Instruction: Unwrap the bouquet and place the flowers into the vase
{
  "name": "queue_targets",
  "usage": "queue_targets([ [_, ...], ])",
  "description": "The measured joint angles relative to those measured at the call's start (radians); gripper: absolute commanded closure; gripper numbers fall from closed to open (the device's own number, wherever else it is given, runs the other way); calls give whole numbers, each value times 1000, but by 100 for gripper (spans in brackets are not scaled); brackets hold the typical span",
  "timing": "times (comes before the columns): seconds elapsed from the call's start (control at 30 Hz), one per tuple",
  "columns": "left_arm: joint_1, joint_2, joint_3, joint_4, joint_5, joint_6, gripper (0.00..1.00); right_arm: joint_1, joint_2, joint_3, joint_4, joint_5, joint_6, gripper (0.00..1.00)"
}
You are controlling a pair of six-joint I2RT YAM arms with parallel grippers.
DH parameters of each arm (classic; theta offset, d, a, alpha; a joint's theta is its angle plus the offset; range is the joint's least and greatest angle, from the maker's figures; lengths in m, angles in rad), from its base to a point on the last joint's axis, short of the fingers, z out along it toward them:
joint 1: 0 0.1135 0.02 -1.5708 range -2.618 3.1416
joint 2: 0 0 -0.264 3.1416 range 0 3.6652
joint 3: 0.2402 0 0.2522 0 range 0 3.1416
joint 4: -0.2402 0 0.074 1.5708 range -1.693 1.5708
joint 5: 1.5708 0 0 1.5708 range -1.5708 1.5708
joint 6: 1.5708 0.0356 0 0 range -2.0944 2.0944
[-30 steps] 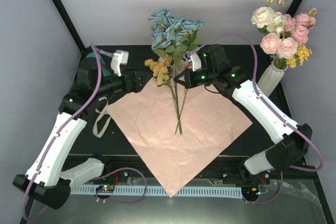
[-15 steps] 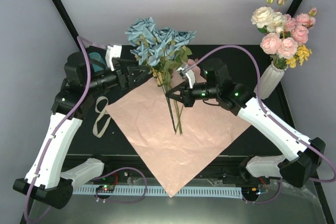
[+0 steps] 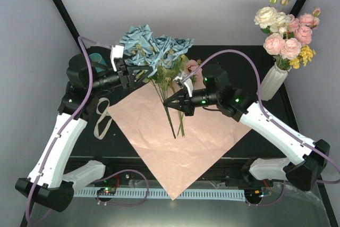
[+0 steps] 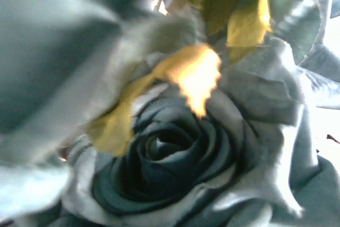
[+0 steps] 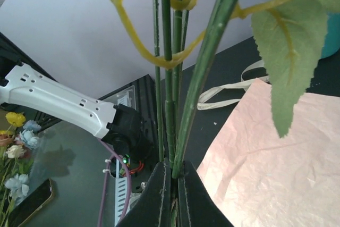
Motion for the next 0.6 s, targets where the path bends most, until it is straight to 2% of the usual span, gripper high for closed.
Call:
queue_targets([
  [0.2, 0, 2, -34, 98, 28, -52, 83, 16, 0, -2, 4, -12, -11, 98],
  [0.3, 0, 2, -41, 114, 24, -59, 95, 17, 0, -6, 5, -13, -16, 94],
  [0.33, 0, 2, -41, 115, 20, -59, 98, 17, 0, -6, 6, -13, -19, 86],
  [0.4, 0, -2, -41, 118, 8, -49, 98, 17, 0, -6, 11, -7, -22, 55],
  [0.43, 0, -6, -41, 119, -4, -42, 98, 17, 0, -5, 13, -2, -19, 44],
  [0.5, 0, -12, -41, 115, -30, -20, 98, 19, 2, 2, 4, 20, -15, 29],
  [0.53, 0, -16, -40, 108, -47, -2, 98, 19, 6, 18, -10, 40, -8, 8],
  [0.57, 0, -20, -39, 101, -67, 19, 98, 17, 8, 28, -13, 56, 3, 1],
  [0.6, 0, -24, -32, 85, -97, 45, 98, 16, 8, 34, -14, 71, 20, 0],
])
